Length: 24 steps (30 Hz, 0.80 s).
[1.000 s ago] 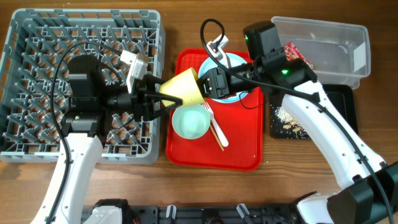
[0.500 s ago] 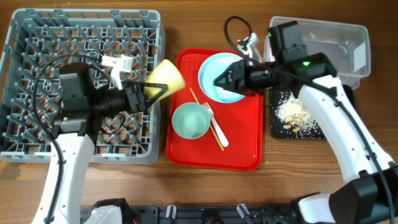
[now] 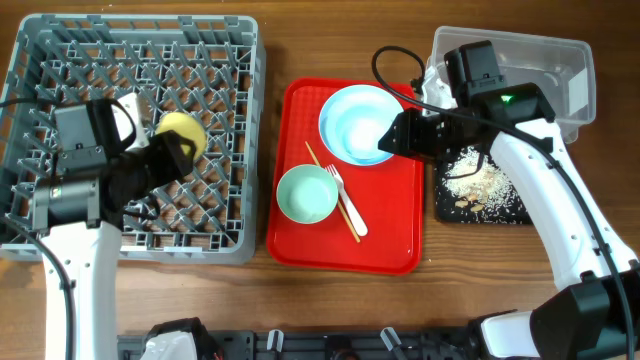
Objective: Sort waste into correct bins and load items into the dishwasher rack
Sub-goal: 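Place the yellow cup into the dish rack with the left gripper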
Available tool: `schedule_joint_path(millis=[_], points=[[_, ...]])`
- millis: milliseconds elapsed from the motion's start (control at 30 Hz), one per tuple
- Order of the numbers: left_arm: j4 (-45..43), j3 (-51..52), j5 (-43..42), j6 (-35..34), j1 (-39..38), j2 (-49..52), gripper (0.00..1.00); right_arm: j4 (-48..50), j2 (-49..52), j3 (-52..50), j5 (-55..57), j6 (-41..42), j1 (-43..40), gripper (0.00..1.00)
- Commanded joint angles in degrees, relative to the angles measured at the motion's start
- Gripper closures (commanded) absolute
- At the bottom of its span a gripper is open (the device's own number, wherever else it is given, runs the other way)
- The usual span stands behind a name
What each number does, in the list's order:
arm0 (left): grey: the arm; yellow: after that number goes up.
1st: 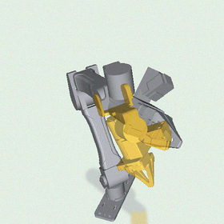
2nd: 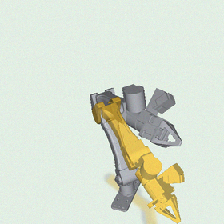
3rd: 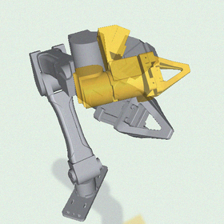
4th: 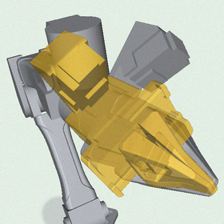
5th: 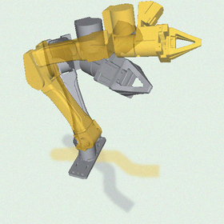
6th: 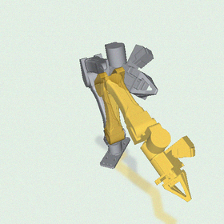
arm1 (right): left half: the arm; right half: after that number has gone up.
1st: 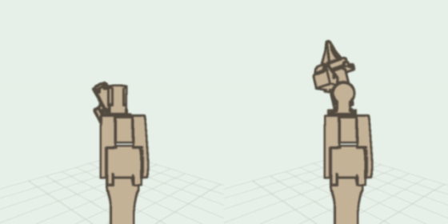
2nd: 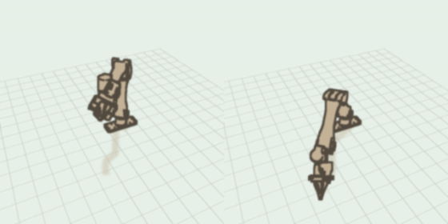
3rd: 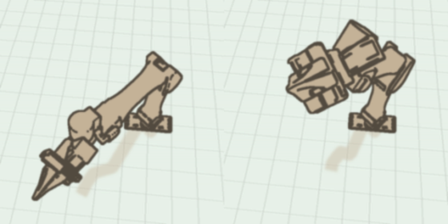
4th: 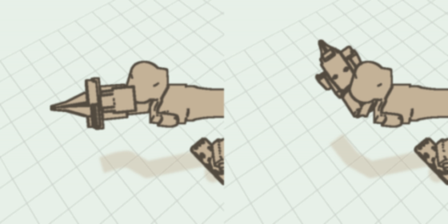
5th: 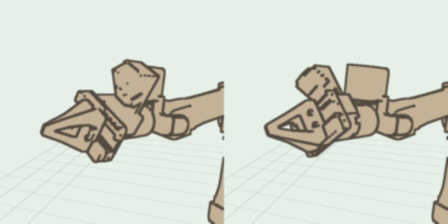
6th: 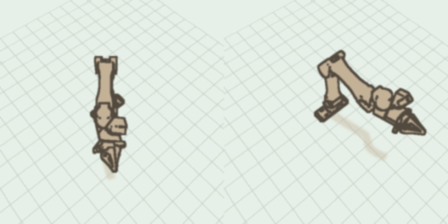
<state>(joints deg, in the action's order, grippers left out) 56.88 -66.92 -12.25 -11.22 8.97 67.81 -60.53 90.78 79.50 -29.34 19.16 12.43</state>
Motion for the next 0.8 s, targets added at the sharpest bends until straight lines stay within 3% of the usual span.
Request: schedule_joint_path(millis=[0, 267, 600, 767], points=[[3.9, -0.6, 12.4, 0.5, 0.3, 0.6, 0.72, -0.3, -0.5, 0.8, 3.3, -1.4, -0.1, 0.58], [7.0, -0.6, 16.4, 0.3, 0.3, 6.9, 0.75, -0.2, -0.5, 0.8, 3.7, -1.1, -0.1, 0.58], [1.7, -0.6, 16.4, 0.3, 0.3, 15.8, 0.74, -0.5, -0.5, 0.8, 3.7, -1.1, -0.1, 0.58], [0.1, -0.6, 16.4, 0.3, 0.3, 18.3, 0.61, -0.5, -0.5, 0.8, 3.7, -1.1, -0.1, 0.58]])
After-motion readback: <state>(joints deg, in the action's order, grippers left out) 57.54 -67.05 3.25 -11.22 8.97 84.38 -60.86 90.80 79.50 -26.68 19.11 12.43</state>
